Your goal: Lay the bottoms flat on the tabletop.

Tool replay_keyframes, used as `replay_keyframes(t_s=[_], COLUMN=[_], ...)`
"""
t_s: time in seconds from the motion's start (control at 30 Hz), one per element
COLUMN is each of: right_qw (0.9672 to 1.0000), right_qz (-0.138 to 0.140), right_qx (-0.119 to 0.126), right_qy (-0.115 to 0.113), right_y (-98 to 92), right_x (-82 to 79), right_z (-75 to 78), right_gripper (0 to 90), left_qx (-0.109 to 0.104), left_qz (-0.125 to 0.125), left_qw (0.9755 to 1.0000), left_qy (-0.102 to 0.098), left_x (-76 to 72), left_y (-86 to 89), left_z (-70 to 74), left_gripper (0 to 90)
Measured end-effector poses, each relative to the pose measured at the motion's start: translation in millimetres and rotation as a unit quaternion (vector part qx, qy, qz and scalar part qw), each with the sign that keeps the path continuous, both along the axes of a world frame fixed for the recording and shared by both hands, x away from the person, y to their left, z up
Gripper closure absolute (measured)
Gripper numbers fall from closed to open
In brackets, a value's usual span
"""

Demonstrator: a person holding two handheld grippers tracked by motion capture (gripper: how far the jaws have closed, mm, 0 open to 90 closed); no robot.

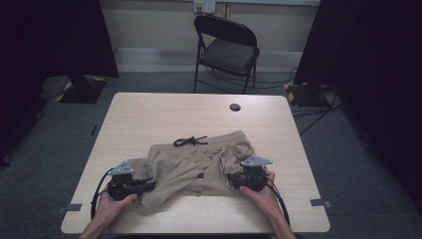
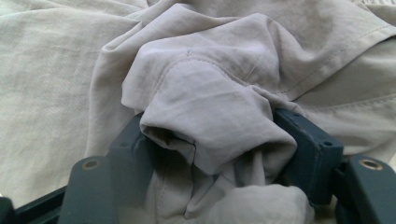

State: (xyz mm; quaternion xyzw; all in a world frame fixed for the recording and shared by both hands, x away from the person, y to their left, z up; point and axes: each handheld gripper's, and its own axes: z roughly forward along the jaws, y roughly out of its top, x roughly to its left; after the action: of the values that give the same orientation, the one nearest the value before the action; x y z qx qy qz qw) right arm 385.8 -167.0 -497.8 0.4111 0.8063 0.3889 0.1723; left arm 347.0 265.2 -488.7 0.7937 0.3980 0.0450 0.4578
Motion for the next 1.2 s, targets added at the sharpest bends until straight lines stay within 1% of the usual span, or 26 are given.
replay_keyframes(t_s=[0.03,0.1,0.17,0.2,0.23,0.33,0.4,0.5,0.53,0.6,0.63,0.67,0.7,0.73,0.77,0.8,0.83,0.87,0.9,0.93,0.97,1.0,1.03,1.1,1.13,1.2], right_qw=[1.0000,1.0000,0.9998,0.9998,0.9998,0.9999,0.9999,0.9995,0.9993,0.9988,0.9987,0.9987,0.9987,0.9986,0.9987,0.9990,0.9993,0.9995,0.9997,0.9999,1.0000,0.9999,0.9996,0.9994,0.9991,0.9989], right_qz=[0.000,0.002,0.001,0.002,0.004,0.002,-0.001,-0.004,-0.005,0.002,0.010,0.010,0.013,0.014,0.011,0.007,0.003,-0.001,-0.006,-0.005,-0.006,-0.007,-0.006,-0.009,-0.011,-0.015], right_qx=[0.000,-0.003,-0.002,-0.005,-0.005,0.005,0.015,0.030,0.034,0.041,0.040,0.037,0.036,0.040,0.039,0.032,0.025,0.021,0.015,0.011,-0.003,-0.012,-0.023,-0.023,-0.023,-0.021], right_qy=[0.003,0.009,0.018,0.018,0.018,0.012,0.000,-0.012,-0.017,-0.025,-0.030,-0.032,-0.034,-0.033,-0.032,-0.031,-0.028,-0.024,-0.017,-0.010,0.001,0.006,0.012,0.026,0.033,0.040], right_y=[-0.1,-1.2,-2.5,-2.8,-3.2,-7.8,-11.1,-14.0,-14.5,-13.7,-11.1,-7.8,-5.4,-1.3,2.0,5.5,8.6,11.2,13.0,14.1,15.1,15.2,13.4,6.9,2.7,-4.4], right_x=[-0.1,-0.6,-2.3,-3.9,-5.9,-10.7,-13.9,-10.7,-7.5,-0.9,5.0,10.8,16.4,26.5,35.3,43.7,51.6,58.8,64.4,67.9,71.4,72.0,71.4,67.0,64.6,57.9], right_z=[0.6,3.0,5.4,7.4,9.9,20.5,31.6,48.2,53.5,62.8,68.8,72.4,73.7,73.6,71.3,67.6,62.7,56.8,50.7,45.7,37.7,33.4,26.7,18.6,15.8,11.8], right_gripper=[31.9,30.6,28.1,26.7,25.6,24.0,23.6,24.3,26.3,35.4,38.8,42.0,46.2,49.6,51.8,53.5,55.2,55.4,56.2,56.4,56.3,56.2,56.2,55.6,54.4,53.9], left_qx=[-0.001,-0.014,-0.023,-0.026,-0.027,-0.030,-0.029,-0.033,-0.038,-0.047,-0.053,-0.058,-0.060,-0.060,-0.060,-0.055,-0.045,-0.032,-0.024,-0.018,-0.012,-0.004,0.000,0.003,0.010,0.022], left_qz=[0.004,0.008,0.019,0.027,0.029,0.035,0.037,0.040,0.038,0.039,0.041,0.042,0.039,0.036,0.032,0.029,0.022,0.022,0.020,0.014,0.014,0.016,0.019,0.031,0.040,0.055], left_qw=[1.0000,0.9998,0.9994,0.9990,0.9989,0.9983,0.9978,0.9971,0.9969,0.9959,0.9953,0.9948,0.9950,0.9954,0.9960,0.9969,0.9981,0.9989,0.9993,0.9997,0.9998,0.9998,0.9998,0.9993,0.9990,0.9978], left_qy=[-0.003,-0.014,-0.020,-0.024,-0.026,-0.037,-0.047,-0.057,-0.058,-0.066,-0.070,-0.072,-0.070,-0.066,-0.058,-0.048,-0.037,-0.027,-0.021,-0.009,-0.003,0.006,0.011,0.019,0.021,0.031], left_x=[-0.1,-1.0,-1.2,-1.0,-0.4,2.1,4.5,15.0,18.2,29.3,35.6,40.6,49.3,56.0,62.4,67.9,72.5,75.0,75.8,74.9,73.3,69.6,66.4,60.6,58.0,53.8], left_y=[1.3,5.7,10.9,12.7,14.5,18.2,19.0,18.6,18.2,15.8,13.4,11.1,5.6,0.2,-6.2,-13.4,-19.7,-26.1,-29.7,-33.4,-33.7,-31.8,-27.9,-16.3,-10.8,-1.7], left_z=[2.9,9.6,15.0,17.0,19.0,27.0,34.5,46.0,49.3,59.3,62.7,64.7,66.9,67.2,65.3,61.5,55.9,48.8,43.1,33.3,27.9,19.9,14.9,7.5,4.4,-1.5], left_gripper=[70.2,66.1,61.5,59.5,57.9,53.4,52.0,51.9,53.2,57.8,60.1,61.9,64.3,65.8,66.1,66.1,66.0,65.6,65.3,65.3,65.1,65.2,65.5,65.8,65.8,64.1])
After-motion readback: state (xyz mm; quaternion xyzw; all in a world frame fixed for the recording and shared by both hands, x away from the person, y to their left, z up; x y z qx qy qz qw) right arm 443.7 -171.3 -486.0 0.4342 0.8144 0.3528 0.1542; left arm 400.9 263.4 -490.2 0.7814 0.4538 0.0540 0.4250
